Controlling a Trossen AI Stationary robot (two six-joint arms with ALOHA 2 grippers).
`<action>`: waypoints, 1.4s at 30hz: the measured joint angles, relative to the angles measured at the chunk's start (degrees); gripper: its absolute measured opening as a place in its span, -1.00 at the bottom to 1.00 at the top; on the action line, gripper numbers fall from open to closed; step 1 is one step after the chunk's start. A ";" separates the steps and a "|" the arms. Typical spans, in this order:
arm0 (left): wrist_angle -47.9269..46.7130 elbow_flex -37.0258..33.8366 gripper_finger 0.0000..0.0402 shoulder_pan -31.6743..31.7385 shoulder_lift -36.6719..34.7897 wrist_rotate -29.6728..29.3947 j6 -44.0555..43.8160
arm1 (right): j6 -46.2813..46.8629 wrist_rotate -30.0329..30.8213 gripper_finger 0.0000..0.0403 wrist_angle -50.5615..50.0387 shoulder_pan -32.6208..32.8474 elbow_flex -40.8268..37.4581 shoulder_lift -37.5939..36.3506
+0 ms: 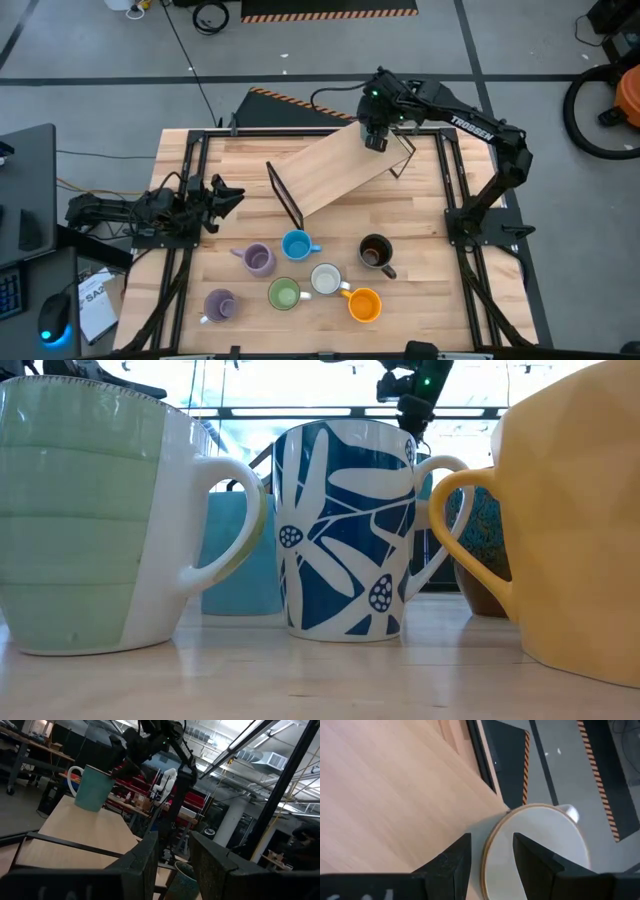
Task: Place coffee mugs
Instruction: Put the light blue mug on the shelf
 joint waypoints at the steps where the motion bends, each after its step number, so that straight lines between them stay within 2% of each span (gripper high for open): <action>1: -0.02 0.00 -0.42 0.02 0.01 0.01 -0.02 | 0.01 -0.04 -0.25 0.44 0.00 -0.52 0.04; 8: -0.13 0.00 -0.42 0.00 0.01 0.01 0.03 | -0.39 0.21 -0.28 1.34 -0.14 -2.67 0.11; 20: -0.26 0.00 -0.42 0.00 0.00 -0.01 0.01 | -6.58 -2.55 -0.50 -0.18 -1.88 -2.67 0.11; 35: -0.31 0.00 -0.42 0.00 -0.01 -0.01 0.01 | -17.61 -2.79 -0.51 -0.61 -2.65 -2.67 0.11; 42: -0.31 0.00 -0.42 0.01 0.01 -0.01 -0.04 | -20.65 -4.96 -0.51 -0.41 -3.98 -2.67 0.09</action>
